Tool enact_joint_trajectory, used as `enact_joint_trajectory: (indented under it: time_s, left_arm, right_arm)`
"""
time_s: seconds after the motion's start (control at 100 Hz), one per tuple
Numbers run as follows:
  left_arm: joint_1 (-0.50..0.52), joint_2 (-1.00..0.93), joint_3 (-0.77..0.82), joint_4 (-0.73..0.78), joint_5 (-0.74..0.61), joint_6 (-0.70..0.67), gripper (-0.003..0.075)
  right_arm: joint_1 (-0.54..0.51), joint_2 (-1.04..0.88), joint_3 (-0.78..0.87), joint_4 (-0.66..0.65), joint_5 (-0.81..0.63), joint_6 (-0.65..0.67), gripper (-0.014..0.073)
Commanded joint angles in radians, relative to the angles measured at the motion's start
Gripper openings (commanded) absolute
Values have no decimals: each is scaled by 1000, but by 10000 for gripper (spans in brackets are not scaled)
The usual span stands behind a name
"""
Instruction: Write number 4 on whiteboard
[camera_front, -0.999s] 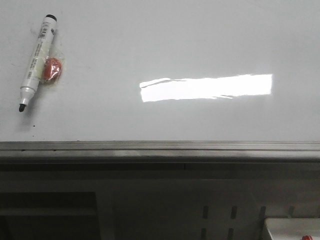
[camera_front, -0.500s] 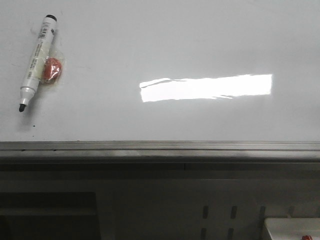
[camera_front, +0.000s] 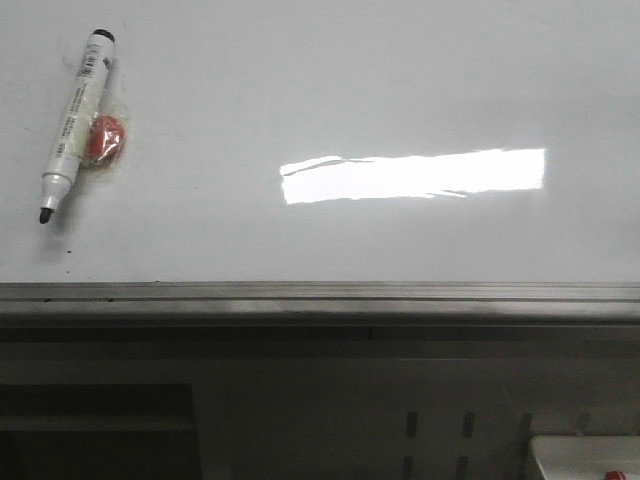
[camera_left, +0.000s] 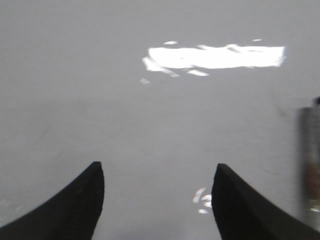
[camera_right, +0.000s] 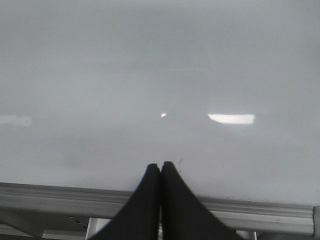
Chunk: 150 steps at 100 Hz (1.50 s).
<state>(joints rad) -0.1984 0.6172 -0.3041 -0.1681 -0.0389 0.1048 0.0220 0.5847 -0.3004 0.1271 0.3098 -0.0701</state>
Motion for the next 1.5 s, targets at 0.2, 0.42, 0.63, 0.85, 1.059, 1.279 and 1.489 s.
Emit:
enact_joint_trajectory:
  time_s: [0.2, 0.42, 0.63, 0.85, 1.059, 1.279, 1.489]
  left_arm:
    - [-356, 36, -40, 32, -148, -3, 409]
    - [-448, 177, -40, -56, -193, -3, 409]
    - [-450, 287, -41, -126, -275, -5, 409]
    - [-469, 372, -84, -126, -275, -5, 409]
    - [-487, 442, -106, -176, -275, -5, 409]
    - [-485, 493, -106, -211, -284, -5, 408]
    - [-485, 506, -106, -215, -283, -5, 105]
  right_arm:
    - [-6, 10, -38, -1, -69, 1, -51]
    - [-6, 10, -38, -1, -69, 1, -51]
    - [-6, 10, -38, -1, -69, 1, -51]
    - [-6, 10, -38, -1, -69, 1, -51]
    - [-6, 10, -38, -1, -69, 1, -51]
    - [-6, 10, -38, -1, -69, 1, -51]
    - [-6, 10, -38, -1, -56, 1, -51]
